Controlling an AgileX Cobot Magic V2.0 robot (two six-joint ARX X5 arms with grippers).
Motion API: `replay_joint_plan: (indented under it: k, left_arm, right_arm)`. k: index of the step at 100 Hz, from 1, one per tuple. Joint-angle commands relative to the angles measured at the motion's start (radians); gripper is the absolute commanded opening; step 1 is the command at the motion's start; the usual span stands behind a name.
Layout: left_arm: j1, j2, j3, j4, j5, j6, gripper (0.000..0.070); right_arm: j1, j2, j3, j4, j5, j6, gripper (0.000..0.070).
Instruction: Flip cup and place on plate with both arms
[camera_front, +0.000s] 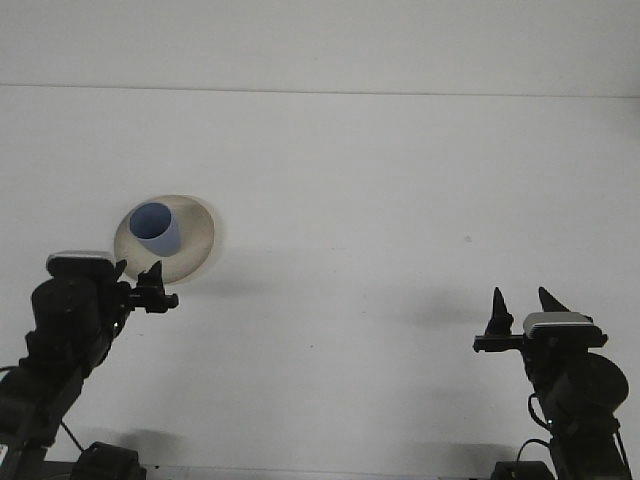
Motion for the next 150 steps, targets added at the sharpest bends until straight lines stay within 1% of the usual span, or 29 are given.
replay_joint_plan:
  k: [1,14,27,38,66,71,75,79,82,90,94,97,98,150]
  left_arm:
    - [-0.003,-0.055,-0.057,0.063,-0.002,-0.003,0.0382]
    - [-0.003,-0.173,-0.175,0.176,-0.001,0.030,0.0382]
    - [-0.003,-0.241,-0.243,0.235,-0.002,0.060,0.0382]
    - [-0.003,-0.257,-0.274,0.241,-0.003,0.077,0.0382]
    - [-0.003,-0.253,-0.283,0.240,-0.003,0.074,0.0374]
    - [-0.003,-0.253,-0.283,0.240,-0.003,0.073,0.0355]
    - [-0.003,-0.253,-0.283,0.240,-0.003,0.073,0.0301]
    - [-0.003,-0.253,-0.283,0.240,-0.003,0.073,0.0231]
    - [-0.003,-0.253,-0.283,0.240,-0.003,0.073,0.0176]
    - [-0.003,-0.253,-0.283,0.239,-0.003,0.073,0.0046]
    - [-0.003,-0.253,-0.283,0.239,-0.003,0.073,0.0000]
    - [-0.003,-0.253,-0.283,0.239,-0.003,0.073,0.0003]
    - [-0.003,-0.253,-0.283,0.239,-0.003,0.073,0.0004]
    - [-0.003,-0.264,-0.283,0.240,-0.003,0.073,0.0005]
  right_arm:
    - [0.001,0.002,0.008,0.008,0.000,-0.003,0.0469]
    - [0.001,0.002,0.008,0.009,-0.001,0.001,0.0469]
    - [0.001,0.002,0.008,0.009,-0.001,0.001,0.0469]
    - [0.001,0.002,0.008,0.009,-0.001,0.001,0.0469]
    - [0.001,0.002,0.008,0.009,-0.001,0.000,0.0468]
    - [0.001,0.002,0.008,0.009,0.000,0.000,0.0467]
    - [0.001,0.002,0.008,0.009,0.000,0.000,0.0461]
    - [0.001,0.002,0.008,0.009,0.000,0.000,0.0428]
    - [0.001,0.002,0.008,0.009,0.000,0.000,0.0377]
    - [0.001,0.002,0.008,0.008,0.000,0.000,0.0191]
    - [0.001,0.002,0.008,0.008,0.000,0.000,0.0086]
    - [0.001,0.002,0.008,0.008,0.000,0.000,0.0014]
    - [0.001,0.002,0.008,0.008,0.000,0.000,0.0000]
    - [0.001,0.002,0.008,0.009,0.000,0.000,0.0000]
